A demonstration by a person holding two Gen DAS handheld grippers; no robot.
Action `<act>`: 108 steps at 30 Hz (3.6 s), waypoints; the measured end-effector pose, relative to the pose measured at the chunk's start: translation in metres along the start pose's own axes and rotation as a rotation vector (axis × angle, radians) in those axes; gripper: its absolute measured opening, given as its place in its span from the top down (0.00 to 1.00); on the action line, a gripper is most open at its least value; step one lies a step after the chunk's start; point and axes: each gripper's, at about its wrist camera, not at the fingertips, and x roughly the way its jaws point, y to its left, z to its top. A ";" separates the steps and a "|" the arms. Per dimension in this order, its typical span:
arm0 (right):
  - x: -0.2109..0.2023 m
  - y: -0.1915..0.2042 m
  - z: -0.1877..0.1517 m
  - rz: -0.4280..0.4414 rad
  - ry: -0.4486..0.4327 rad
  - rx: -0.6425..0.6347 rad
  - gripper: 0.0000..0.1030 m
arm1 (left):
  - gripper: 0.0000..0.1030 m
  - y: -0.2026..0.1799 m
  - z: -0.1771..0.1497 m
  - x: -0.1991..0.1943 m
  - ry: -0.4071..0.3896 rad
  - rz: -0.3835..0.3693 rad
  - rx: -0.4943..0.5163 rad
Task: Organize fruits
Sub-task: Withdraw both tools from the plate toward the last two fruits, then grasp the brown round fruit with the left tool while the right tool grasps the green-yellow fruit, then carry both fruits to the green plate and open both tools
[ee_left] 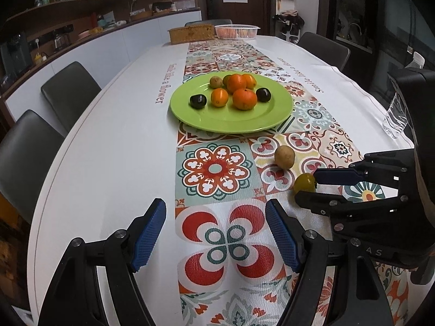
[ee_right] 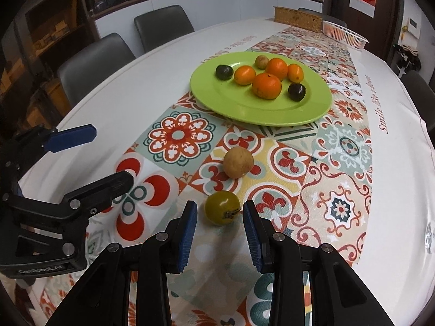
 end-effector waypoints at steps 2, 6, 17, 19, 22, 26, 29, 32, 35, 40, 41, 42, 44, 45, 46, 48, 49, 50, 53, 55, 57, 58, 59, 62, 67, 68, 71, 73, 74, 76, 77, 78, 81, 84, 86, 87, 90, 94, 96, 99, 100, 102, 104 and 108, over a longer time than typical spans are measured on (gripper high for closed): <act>0.002 0.000 0.000 0.001 0.006 0.000 0.65 | 0.27 0.000 0.000 0.002 0.006 0.000 -0.001; 0.005 0.001 0.000 0.002 0.011 -0.004 0.66 | 0.27 0.000 -0.001 0.005 0.011 -0.001 0.003; -0.005 -0.009 -0.004 0.008 -0.026 0.028 0.71 | 0.27 -0.011 0.007 0.009 0.010 -0.035 0.021; -0.010 -0.014 -0.005 0.002 -0.042 0.043 0.71 | 0.27 -0.016 0.009 0.010 0.007 -0.051 0.026; -0.017 -0.021 -0.006 -0.015 -0.063 0.059 0.71 | 0.27 -0.023 0.014 0.013 -0.001 -0.081 0.037; -0.024 -0.033 -0.007 -0.033 -0.079 0.078 0.71 | 0.28 -0.033 0.022 0.018 -0.011 -0.121 0.053; -0.026 -0.044 -0.007 -0.045 -0.081 0.088 0.71 | 0.28 -0.040 0.028 0.024 -0.016 -0.165 0.058; -0.029 -0.053 -0.009 -0.058 -0.086 0.098 0.71 | 0.29 -0.046 0.034 0.032 -0.011 -0.194 0.057; -0.031 -0.060 -0.009 -0.063 -0.092 0.112 0.71 | 0.34 -0.051 0.041 0.044 0.007 -0.209 0.050; -0.032 -0.069 -0.007 -0.065 -0.102 0.135 0.71 | 0.45 -0.056 0.047 0.061 0.049 -0.223 0.037; -0.032 -0.071 -0.007 -0.066 -0.103 0.139 0.71 | 0.47 -0.057 0.049 0.064 0.054 -0.219 0.037; -0.032 -0.071 -0.007 -0.066 -0.104 0.141 0.71 | 0.50 -0.058 0.050 0.066 0.057 -0.218 0.039; -0.032 -0.073 -0.006 -0.062 -0.106 0.144 0.71 | 0.55 -0.061 0.051 0.070 0.067 -0.215 0.047; -0.032 -0.073 -0.005 -0.062 -0.107 0.144 0.71 | 0.59 -0.062 0.051 0.071 0.071 -0.212 0.049; -0.032 -0.074 -0.005 -0.061 -0.109 0.144 0.71 | 0.62 -0.063 0.051 0.073 0.076 -0.209 0.050; -0.031 -0.075 -0.004 -0.061 -0.110 0.143 0.71 | 0.67 -0.063 0.052 0.077 0.088 -0.206 0.048; -0.031 -0.075 -0.004 -0.061 -0.110 0.143 0.71 | 0.70 -0.063 0.052 0.078 0.094 -0.210 0.047; -0.031 -0.075 -0.004 -0.060 -0.110 0.144 0.71 | 0.72 -0.063 0.051 0.079 0.097 -0.211 0.045; -0.032 -0.075 -0.003 -0.061 -0.111 0.147 0.71 | 0.74 -0.063 0.051 0.080 0.096 -0.218 0.037; -0.032 -0.077 -0.002 -0.059 -0.112 0.148 0.71 | 0.74 -0.063 0.051 0.080 0.094 -0.225 0.034; -0.032 -0.077 -0.002 -0.060 -0.112 0.147 0.71 | 0.74 -0.063 0.051 0.079 0.089 -0.228 0.035; -0.032 -0.077 -0.002 -0.059 -0.112 0.147 0.71 | 0.74 -0.063 0.051 0.078 0.088 -0.228 0.035; -0.032 -0.077 -0.002 -0.059 -0.112 0.148 0.71 | 0.74 -0.063 0.051 0.076 0.082 -0.231 0.032; -0.033 -0.077 -0.001 -0.057 -0.115 0.148 0.71 | 0.74 -0.061 0.050 0.068 0.072 -0.233 0.024; -0.038 -0.074 0.000 -0.055 -0.130 0.143 0.71 | 0.74 -0.057 0.051 0.051 0.040 -0.226 0.019; -0.040 -0.072 0.001 -0.055 -0.136 0.139 0.71 | 0.74 -0.056 0.053 0.046 0.031 -0.224 0.018; -0.046 -0.068 0.003 -0.055 -0.156 0.129 0.71 | 0.74 -0.052 0.057 0.034 0.004 -0.219 0.018; -0.050 -0.066 0.006 -0.054 -0.170 0.125 0.71 | 0.74 -0.050 0.061 0.028 -0.014 -0.216 0.018; -0.052 -0.065 0.008 -0.054 -0.176 0.125 0.71 | 0.74 -0.047 0.064 0.024 -0.026 -0.211 0.016; -0.055 -0.064 0.013 -0.053 -0.189 0.128 0.71 | 0.74 -0.043 0.068 0.018 -0.043 -0.204 0.011; -0.056 -0.063 0.015 -0.052 -0.193 0.128 0.71 | 0.74 -0.041 0.070 0.015 -0.053 -0.202 0.008; -0.057 -0.063 0.017 -0.053 -0.198 0.128 0.71 | 0.74 -0.039 0.071 0.012 -0.060 -0.200 0.006; -0.062 -0.061 0.025 -0.053 -0.214 0.123 0.71 | 0.74 -0.032 0.078 0.004 -0.085 -0.187 0.001; -0.066 -0.058 0.035 -0.053 -0.235 0.114 0.71 | 0.74 -0.025 0.084 0.003 -0.098 -0.175 -0.002; -0.066 -0.058 0.042 -0.050 -0.243 0.109 0.71 | 0.74 -0.020 0.087 0.003 -0.103 -0.168 -0.007; -0.066 -0.057 0.046 -0.050 -0.245 0.106 0.71 | 0.74 -0.018 0.088 0.003 -0.103 -0.166 -0.009; -0.061 -0.058 0.057 -0.052 -0.240 0.100 0.71 | 0.74 -0.012 0.093 0.008 -0.103 -0.154 -0.014; -0.052 -0.057 0.069 -0.057 -0.229 0.082 0.71 | 0.74 -0.005 0.100 0.016 -0.098 -0.145 -0.014; -0.046 -0.057 0.075 -0.057 -0.223 0.075 0.71 | 0.74 -0.002 0.105 0.021 -0.099 -0.145 -0.015; -0.039 -0.057 0.083 -0.059 -0.218 0.067 0.71 | 0.74 0.003 0.110 0.028 -0.105 -0.146 -0.017; -0.036 -0.058 0.086 -0.059 -0.217 0.066 0.71 | 0.74 0.005 0.111 0.031 -0.109 -0.150 -0.017; -0.030 -0.060 0.091 -0.058 -0.213 0.067 0.71 | 0.74 0.009 0.115 0.040 -0.109 -0.156 -0.020; -0.023 -0.061 0.095 -0.057 -0.211 0.071 0.71 | 0.74 0.013 0.117 0.049 -0.105 -0.157 -0.024; -0.007 -0.065 0.103 -0.048 -0.196 0.073 0.71 | 0.74 0.018 0.120 0.064 -0.089 -0.158 -0.029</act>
